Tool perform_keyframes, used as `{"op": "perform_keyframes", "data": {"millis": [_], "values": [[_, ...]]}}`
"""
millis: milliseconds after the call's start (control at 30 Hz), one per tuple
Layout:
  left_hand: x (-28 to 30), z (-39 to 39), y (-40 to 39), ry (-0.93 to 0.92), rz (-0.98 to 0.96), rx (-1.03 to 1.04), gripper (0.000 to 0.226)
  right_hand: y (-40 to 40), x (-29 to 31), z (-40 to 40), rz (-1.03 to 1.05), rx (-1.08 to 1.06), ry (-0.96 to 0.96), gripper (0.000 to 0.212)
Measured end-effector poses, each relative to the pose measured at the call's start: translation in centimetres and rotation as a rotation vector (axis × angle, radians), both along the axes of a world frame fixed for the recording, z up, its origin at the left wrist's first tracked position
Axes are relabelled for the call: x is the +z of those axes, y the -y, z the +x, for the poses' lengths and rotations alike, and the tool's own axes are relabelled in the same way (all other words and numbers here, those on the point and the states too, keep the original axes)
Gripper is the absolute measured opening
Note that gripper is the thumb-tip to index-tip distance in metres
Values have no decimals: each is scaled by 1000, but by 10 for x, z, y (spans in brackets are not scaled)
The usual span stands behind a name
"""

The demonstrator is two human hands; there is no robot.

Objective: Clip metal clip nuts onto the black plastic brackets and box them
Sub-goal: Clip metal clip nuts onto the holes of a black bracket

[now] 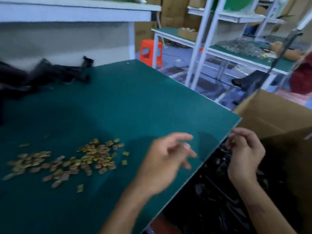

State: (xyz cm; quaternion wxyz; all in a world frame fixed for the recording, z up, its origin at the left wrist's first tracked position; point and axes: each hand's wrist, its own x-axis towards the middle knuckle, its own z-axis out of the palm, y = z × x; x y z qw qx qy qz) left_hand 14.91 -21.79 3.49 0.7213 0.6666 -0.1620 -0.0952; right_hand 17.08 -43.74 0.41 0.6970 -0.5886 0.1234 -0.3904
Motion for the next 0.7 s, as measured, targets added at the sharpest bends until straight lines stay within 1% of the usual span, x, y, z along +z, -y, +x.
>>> {"op": "perform_keyframes", "data": {"millis": [33, 67, 133, 200, 267, 333, 400, 467, 500, 533, 633, 667, 700], "values": [[4, 6, -29, 41, 15, 166, 17, -17, 6, 11, -74, 121, -16, 37], [5, 11, -61, 86, 60, 352, 19, -36, 11, 22, -161, 236, -60, 39], [-2, 13, -125, 153, 160, 686, 28, -76, 15, 41, -337, 467, -139, 36], [-17, 7, -183, 164, 240, 916, 33, -118, 16, 61, -474, 679, -206, 33], [-34, -3, -223, 126, 291, 1073, 36, -159, 16, 86, -582, 849, -265, 31], [-46, -11, -242, 101, 310, 1139, 35, -202, 12, 118, -679, 962, -307, 27], [-51, -12, -245, 99, 310, 1118, 32, -245, 5, 156, -734, 1026, -391, 24], [-54, -9, -240, 99, 304, 1054, 23, -287, 2, 195, -778, 1024, -501, 33], [-52, -7, -238, 96, 298, 1026, 18, -305, 2, 213, -828, 1007, -522, 39], [-51, -5, -238, 93, 285, 1017, 17, -322, 1, 231, -922, 981, -521, 42], [-55, -2, -244, 82, 260, 1051, 21, -367, 4, 271, -1286, 831, -517, 37], [-56, -1, -245, 69, 260, 1046, 19, -379, 5, 284, -1359, 773, -530, 36], [-57, 1, -245, 55, 263, 1037, 17, -392, 5, 299, -1389, 735, -537, 36]]}}
